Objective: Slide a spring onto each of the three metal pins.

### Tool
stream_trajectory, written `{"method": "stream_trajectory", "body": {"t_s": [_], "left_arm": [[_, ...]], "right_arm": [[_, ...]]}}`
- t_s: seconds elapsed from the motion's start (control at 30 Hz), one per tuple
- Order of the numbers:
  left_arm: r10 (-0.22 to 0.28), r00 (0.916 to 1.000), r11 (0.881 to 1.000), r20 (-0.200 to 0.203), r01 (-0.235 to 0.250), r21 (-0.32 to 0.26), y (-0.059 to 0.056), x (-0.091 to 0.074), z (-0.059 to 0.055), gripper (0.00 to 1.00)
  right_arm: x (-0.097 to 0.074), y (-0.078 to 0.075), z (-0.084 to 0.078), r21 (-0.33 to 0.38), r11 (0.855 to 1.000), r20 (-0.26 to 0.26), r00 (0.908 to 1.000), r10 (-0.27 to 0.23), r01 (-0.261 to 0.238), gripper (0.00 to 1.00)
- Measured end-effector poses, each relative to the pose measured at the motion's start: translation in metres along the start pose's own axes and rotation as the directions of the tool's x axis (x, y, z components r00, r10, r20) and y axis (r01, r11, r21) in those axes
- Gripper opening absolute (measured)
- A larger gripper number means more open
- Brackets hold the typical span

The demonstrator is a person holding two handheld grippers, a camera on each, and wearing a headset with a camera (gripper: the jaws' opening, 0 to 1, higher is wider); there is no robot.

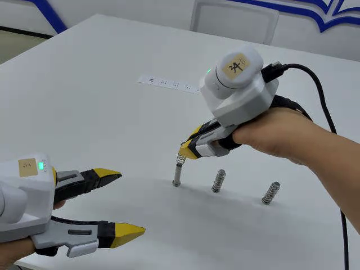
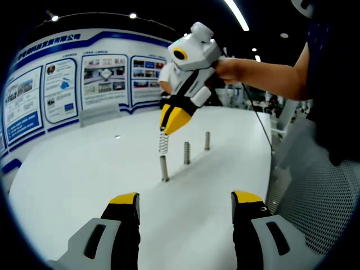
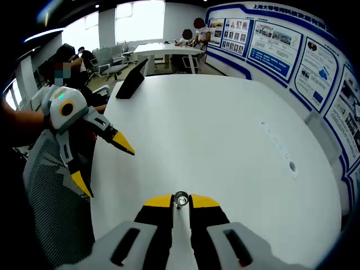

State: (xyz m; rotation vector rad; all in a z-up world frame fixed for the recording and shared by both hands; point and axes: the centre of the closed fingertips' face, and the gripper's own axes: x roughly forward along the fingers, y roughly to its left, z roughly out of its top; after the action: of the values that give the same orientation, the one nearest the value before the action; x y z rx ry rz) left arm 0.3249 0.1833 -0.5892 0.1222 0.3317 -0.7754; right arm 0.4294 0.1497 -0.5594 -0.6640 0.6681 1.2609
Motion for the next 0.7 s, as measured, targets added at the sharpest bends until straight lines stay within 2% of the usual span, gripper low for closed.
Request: {"method": "stream_trajectory", "body": {"t_s": [0.33, 0.7], "left_arm": [[0.005, 1.0000, 1.000, -0.004, -0.005, -0.005, 0.001, -0.002, -0.002, 0.67], [0.002, 1.0000, 1.000, -0.005, -0.002, -0.007, 0.001, -0.002, -0.003, 0.67]], "right_arm": [[0.006, 0.007, -0.004, -0.002, 1.000, -0.025, 0.9996, 0.013, -0.013, 0.11], [0.016, 0.006, -0.011, 0.006, 1.000, -0.051, 0.9985, 0.021, -0.021, 0.11]]}}
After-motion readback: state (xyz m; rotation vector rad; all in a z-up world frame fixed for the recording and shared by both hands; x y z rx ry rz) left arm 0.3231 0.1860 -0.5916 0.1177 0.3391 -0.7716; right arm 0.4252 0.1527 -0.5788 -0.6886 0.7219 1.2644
